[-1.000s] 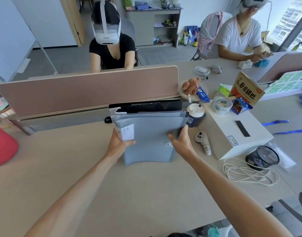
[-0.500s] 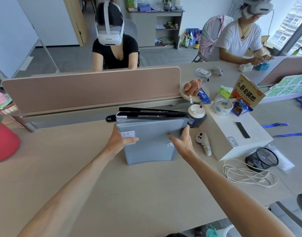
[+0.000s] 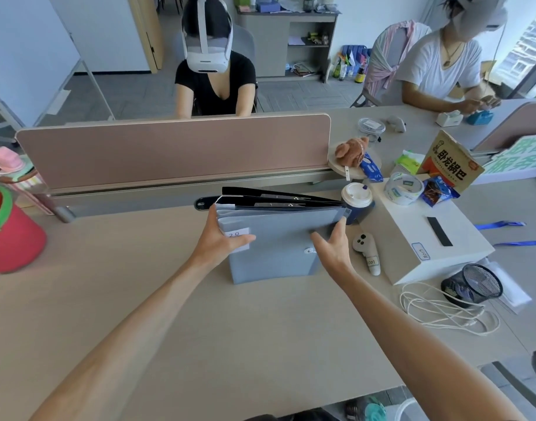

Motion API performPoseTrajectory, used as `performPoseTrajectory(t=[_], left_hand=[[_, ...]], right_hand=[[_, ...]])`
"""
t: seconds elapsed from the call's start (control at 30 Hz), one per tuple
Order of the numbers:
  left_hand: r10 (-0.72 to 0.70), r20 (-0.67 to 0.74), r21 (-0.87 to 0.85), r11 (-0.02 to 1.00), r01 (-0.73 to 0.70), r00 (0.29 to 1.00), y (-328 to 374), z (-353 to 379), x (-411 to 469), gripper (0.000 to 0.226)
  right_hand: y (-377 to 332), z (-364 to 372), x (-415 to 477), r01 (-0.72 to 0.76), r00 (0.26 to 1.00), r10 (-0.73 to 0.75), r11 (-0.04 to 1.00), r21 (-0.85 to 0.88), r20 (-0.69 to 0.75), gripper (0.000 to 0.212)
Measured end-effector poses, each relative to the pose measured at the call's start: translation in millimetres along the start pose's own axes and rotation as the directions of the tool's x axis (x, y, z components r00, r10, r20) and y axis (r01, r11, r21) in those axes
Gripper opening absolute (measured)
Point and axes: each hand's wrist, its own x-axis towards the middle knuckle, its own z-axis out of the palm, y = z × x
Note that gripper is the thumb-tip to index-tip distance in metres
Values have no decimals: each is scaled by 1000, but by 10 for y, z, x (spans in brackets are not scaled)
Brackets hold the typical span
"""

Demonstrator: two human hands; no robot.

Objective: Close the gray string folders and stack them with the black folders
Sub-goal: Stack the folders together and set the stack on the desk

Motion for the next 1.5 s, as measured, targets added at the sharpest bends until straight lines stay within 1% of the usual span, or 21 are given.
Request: performPoseTrajectory(t=[0.07, 0.13, 0.2, 0.3, 0.43, 0.53, 0.63, 0.77, 0.83, 0.9, 0.97, 1.07, 1.1, 1.13, 1.2, 1.27, 1.37, 1.4, 1.43, 1.5], left_hand=[[-5, 60, 55, 998, 1, 998, -101, -24, 19, 77], [-39, 104, 130, 991, 26, 994, -209, -57, 38, 83], [-69, 123, 177, 983, 46, 990, -285, -75, 48, 84], [-79, 136, 222, 974, 47, 988, -393, -49, 73, 83], [-93, 121, 241, 969, 62, 988, -491, -30, 88, 83], [-96, 112, 261, 963, 64, 989, -559, -19, 112, 83], [-115, 94, 274, 958, 86, 989, -616, 4, 131, 80], [-130, 34, 291, 950, 115, 991, -659, 21, 240, 76], [-146, -2, 287, 948, 140, 989, -626, 64, 327, 69], [-199, -39, 273, 941, 202, 979, -564, 149, 416, 57], [-287, -34, 264, 921, 285, 957, -556, 236, 490, 51], [-453, -21, 243, 862, 444, 891, -689, 355, 543, 72], [-503, -25, 224, 839, 495, 864, -779, 400, 536, 73], [-550, -31, 194, 816, 545, 835, -842, 468, 510, 69], [-627, -57, 121, 768, 629, 777, -926, 641, 431, 51], [-672, -83, 52, 735, 676, 736, -1005, 809, 360, 36], [-718, -120, -20, 692, 722, 685, -1096, 1015, 329, 26], [-724, -140, -34, 685, 728, 675, -1120, 1069, 331, 26], [-721, -158, -48, 688, 724, 674, -1148, 1114, 342, 29], [-702, -189, -55, 706, 707, 686, -1172, 1208, 371, 43]], right_hand=[[71, 15, -25, -13, 1000, 13, 1000, -3, 25, 39], [121, 47, -48, -48, 998, 48, 999, -2, 41, 42], [187, 66, -43, -71, 996, 71, 997, -17, 50, 43], [299, 58, -11, -104, 992, 110, 990, -98, 60, 41], [405, 56, 47, -124, 985, 144, 973, -196, 91, 44], [486, 61, 113, -127, 984, 154, 959, -255, 89, 42], [594, 107, 160, -127, 986, 153, 953, -276, 73, 37], [713, 186, 230, -133, 986, 158, 944, -303, 58, 38], [741, 172, 287, -122, 986, 150, 948, -294, 74, 35], [779, 112, 343, -118, 979, 159, 951, -285, 129, 34], [837, 30, 392, -144, 961, 204, 946, -289, 187, 47], [972, -94, 456, -184, 938, 260, 933, -309, 229, 70], [1020, -127, 481, -202, 931, 284, 923, -328, 228, 75], [1081, -156, 515, -226, 923, 314, 911, -346, 224, 77], [1194, -206, 596, -286, 902, 380, 882, -373, 206, 75], [1293, -247, 697, -312, 889, 414, 862, -400, 198, 70], [1377, -292, 840, -326, 864, 451, 839, -436, 221, 66], [1402, -301, 879, -335, 857, 463, 834, -438, 227, 64], [1435, -306, 911, -336, 854, 467, 832, -441, 231, 63], [1517, -314, 963, -335, 849, 475, 822, -460, 230, 64]])
